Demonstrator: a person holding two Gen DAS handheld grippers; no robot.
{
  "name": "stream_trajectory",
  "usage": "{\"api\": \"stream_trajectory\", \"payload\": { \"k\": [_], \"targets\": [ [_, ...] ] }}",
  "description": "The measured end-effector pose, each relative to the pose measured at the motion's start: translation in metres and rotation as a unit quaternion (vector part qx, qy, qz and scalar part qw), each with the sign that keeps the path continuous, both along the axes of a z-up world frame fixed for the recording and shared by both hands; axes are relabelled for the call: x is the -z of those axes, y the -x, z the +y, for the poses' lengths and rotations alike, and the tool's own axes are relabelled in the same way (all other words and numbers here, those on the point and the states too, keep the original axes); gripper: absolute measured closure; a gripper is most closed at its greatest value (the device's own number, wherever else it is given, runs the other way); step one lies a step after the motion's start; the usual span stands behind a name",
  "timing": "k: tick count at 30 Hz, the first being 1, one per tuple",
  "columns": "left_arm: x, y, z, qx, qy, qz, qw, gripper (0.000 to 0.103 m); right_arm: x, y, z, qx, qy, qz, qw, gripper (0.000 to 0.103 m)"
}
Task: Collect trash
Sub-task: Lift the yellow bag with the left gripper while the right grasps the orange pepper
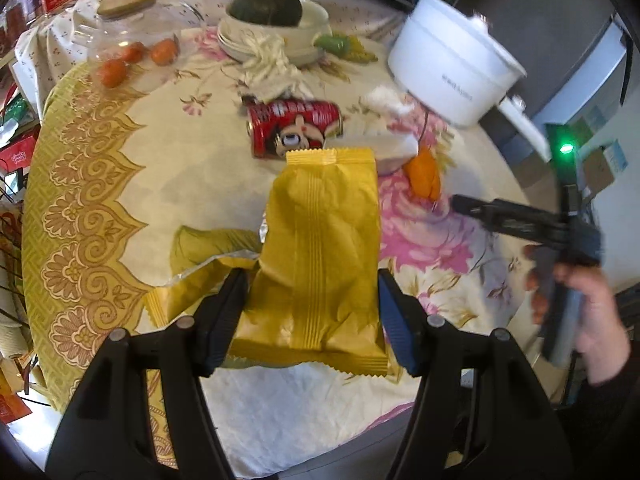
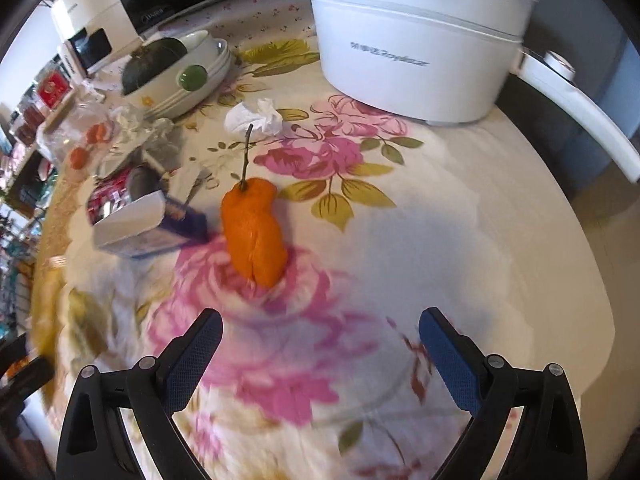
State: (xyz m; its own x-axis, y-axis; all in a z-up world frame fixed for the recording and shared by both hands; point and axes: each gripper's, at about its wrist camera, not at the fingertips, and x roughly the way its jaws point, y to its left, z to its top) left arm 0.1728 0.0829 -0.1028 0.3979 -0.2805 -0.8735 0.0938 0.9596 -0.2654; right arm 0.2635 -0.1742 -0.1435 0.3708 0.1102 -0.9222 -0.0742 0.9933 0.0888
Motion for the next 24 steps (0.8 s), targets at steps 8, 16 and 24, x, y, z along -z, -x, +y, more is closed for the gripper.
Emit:
{"api": "stream_trajectory", "payload": {
  "k": [8, 16, 24],
  "targets": [
    [-0.004, -0.009, 0.004, -0.016, 0.027, -0.005, 0.9995, 0.037, 0.02, -0.024, 0.024, -0.021, -0.031, -0.007, 0.999, 0.022],
    [-0.003, -0.011, 0.009, -0.024, 0.023, -0.005, 0.9994, 0.037, 0.023, -0.035, 0.045, -0.049, 0.014, -0.028, 0.998, 0.039],
    [0.0, -0.012, 0.014, -0.033, 0.023, -0.001, 0.9992, 0.037, 0.022, -0.038, 0.053, -0.069, 0.025, -0.028, 0.997, 0.063]
  ]
}}
